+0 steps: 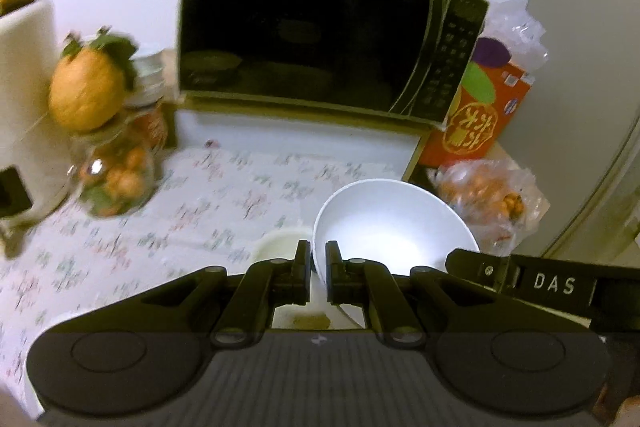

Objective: Organize plates and bowls
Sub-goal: 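Carry the white bowl to the table beside the plate stack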

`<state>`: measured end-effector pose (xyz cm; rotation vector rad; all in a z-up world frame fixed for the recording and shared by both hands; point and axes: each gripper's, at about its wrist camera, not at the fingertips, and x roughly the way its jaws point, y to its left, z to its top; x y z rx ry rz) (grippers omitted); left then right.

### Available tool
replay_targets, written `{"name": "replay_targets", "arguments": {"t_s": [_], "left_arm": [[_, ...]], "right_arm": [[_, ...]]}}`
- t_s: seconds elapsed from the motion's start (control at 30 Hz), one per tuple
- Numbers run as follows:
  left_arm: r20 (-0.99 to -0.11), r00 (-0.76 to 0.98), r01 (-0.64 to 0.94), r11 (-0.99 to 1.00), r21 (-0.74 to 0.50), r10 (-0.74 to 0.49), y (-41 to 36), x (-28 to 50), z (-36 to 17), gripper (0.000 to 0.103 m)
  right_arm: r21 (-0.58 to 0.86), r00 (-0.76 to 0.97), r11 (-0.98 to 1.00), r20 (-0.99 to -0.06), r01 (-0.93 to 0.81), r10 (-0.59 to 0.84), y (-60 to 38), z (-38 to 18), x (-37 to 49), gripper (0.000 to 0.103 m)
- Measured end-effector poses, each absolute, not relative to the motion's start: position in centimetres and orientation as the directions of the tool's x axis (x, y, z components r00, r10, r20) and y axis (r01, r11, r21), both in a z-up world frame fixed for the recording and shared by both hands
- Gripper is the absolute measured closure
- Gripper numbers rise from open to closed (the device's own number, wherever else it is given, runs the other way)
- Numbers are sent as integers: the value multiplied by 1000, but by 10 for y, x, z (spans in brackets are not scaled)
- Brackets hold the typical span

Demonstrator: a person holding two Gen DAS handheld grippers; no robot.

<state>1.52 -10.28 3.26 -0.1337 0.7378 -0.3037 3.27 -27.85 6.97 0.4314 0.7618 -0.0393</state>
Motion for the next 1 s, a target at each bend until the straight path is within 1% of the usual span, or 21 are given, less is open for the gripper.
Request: {"name": "replay_targets", "arguments": {"t_s": [0.17,0.37,0.67,1.0], "left_arm": [[-685,658,194,950,-246,-312,-83,-5,18,96],[-725,623,168,956,-242,-293,-67,-27,-2,96],[-794,548,143,965,-221,-263,-59,-46,-41,96],[-814,530,164,971,-175,-237,-68,-47,-61,96]], "right_arm": [[368,698,919,-696,140,172,-263,66,21,91],[363,633,926,-742,100,222,-245,51,7,91],[297,509,953,-831,63,225,-215,18,-10,90],[276,419,957,-882,84,218,-214,-12,-6,90]]}}
